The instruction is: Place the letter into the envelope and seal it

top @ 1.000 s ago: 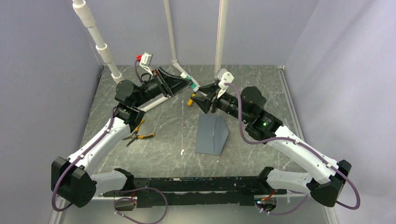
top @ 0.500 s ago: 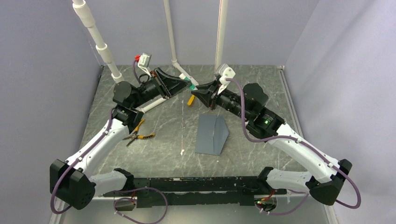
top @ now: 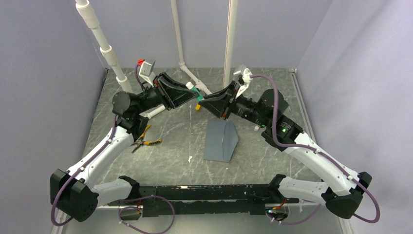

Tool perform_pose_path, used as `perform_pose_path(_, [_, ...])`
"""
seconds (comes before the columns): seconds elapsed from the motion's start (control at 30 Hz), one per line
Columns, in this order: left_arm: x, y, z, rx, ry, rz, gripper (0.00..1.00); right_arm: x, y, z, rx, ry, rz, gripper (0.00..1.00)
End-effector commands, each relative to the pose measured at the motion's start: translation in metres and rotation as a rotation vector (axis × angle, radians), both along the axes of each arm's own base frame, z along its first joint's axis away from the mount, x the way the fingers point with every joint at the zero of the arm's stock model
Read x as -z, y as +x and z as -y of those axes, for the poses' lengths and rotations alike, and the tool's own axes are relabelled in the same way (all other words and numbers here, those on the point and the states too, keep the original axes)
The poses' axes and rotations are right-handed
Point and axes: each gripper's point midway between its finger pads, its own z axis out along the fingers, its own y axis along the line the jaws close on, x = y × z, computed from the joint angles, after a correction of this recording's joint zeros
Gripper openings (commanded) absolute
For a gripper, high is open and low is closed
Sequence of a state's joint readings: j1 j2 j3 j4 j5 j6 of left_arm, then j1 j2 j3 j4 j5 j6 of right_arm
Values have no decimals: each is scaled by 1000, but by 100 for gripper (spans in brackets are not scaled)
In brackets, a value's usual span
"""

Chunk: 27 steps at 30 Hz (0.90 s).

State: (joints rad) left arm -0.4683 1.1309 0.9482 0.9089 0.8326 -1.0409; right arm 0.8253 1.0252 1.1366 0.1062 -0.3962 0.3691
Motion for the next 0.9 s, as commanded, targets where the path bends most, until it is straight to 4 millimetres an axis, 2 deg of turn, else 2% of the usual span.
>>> perform_pose_path(0.0, [-4, -28, -5, 67, -17, 210, 3, -49, -80, 9, -356, 196, 91, 0])
perform_pose_path(0.13, [-8, -36, -7, 96, -37, 230, 2, -40, -82, 8, -368, 165, 119, 0])
perform_pose_path(0.17, [-9, -34, -8, 88, -44, 218, 2, -36, -76, 7, -330, 136, 135, 10])
perform_pose_path(0.27, [-8, -22, -7, 38, -50, 132, 2, -18, -35, 14, -76, 51, 164, 63])
perform_pose_path(0.3, [-7, -17, -7, 16, -52, 105, 2, -13, -22, 19, 6, 29, 181, 72])
perform_pose_path(0.33, [-7, -12, -8, -12, -54, 78, 3, -8, -11, 23, 73, -1, 214, 76])
perform_pose_path(0.47, [-1, 23, -15, -195, -61, -113, 2, 11, 29, 29, 292, -140, 302, 79])
perform_pose_path(0.57, [12, 46, -22, -327, -13, -245, 3, 16, 48, 26, 438, -245, 408, 79])
perform_pose_path(0.7, [17, 57, -29, -402, 13, -329, 2, 24, 65, 10, 571, -409, 529, 77])
perform_pose_path(0.87, [23, 58, -27, -398, 41, -368, 3, 16, 64, -10, 609, -431, 596, 62])
